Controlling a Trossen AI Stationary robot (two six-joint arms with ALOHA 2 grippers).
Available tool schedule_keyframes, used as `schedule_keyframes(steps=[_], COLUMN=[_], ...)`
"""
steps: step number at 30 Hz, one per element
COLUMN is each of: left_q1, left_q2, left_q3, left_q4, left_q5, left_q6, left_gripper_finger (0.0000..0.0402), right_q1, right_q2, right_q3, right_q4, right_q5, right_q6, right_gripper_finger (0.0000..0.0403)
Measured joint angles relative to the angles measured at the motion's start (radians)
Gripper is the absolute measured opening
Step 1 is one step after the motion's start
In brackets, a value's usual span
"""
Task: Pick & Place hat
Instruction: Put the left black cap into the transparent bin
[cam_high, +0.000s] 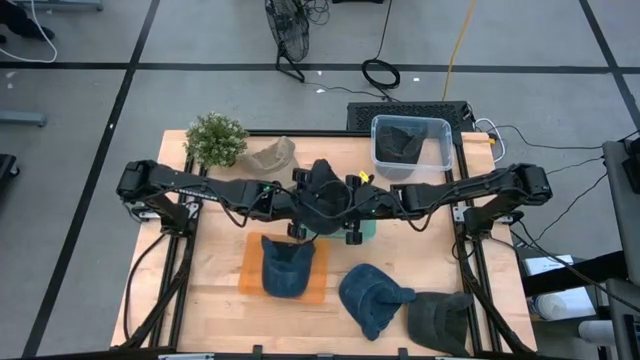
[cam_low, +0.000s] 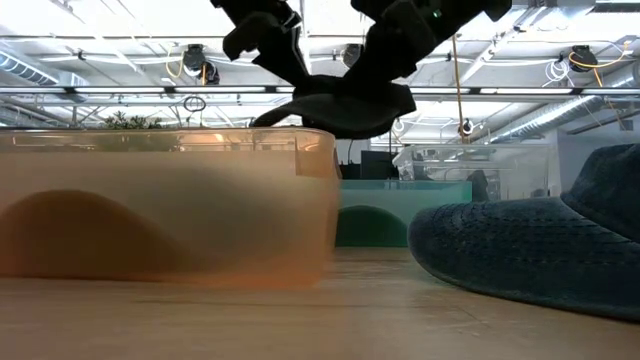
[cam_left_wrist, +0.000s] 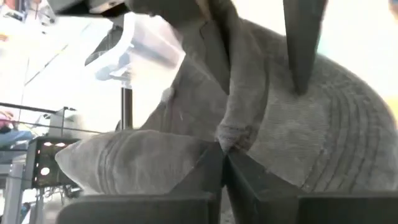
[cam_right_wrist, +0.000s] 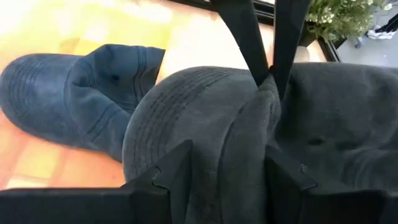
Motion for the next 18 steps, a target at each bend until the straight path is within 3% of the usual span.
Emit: schedule_keyframes(steps=[8, 18], left_q1=[0.000, 0.000], left_q2=[-0.001, -0.002], left_q3=[0.000, 0.001], left_q4=[0.016, 0.020], left_q5=[-0.003, -0.001], left_q6=[0.000, -0.004], left_gripper_finger=[0.0007, 0.0007], right_q1=[-0.001, -0.029], right_q2=[-0.001, -0.010], right_q3=[0.000, 0.000], right_q4=[0.011, 0.064], right_q5=[0.008, 0.009], right_q6=[-0.026, -0.041], right_gripper_finger=[0.0131, 0.0076])
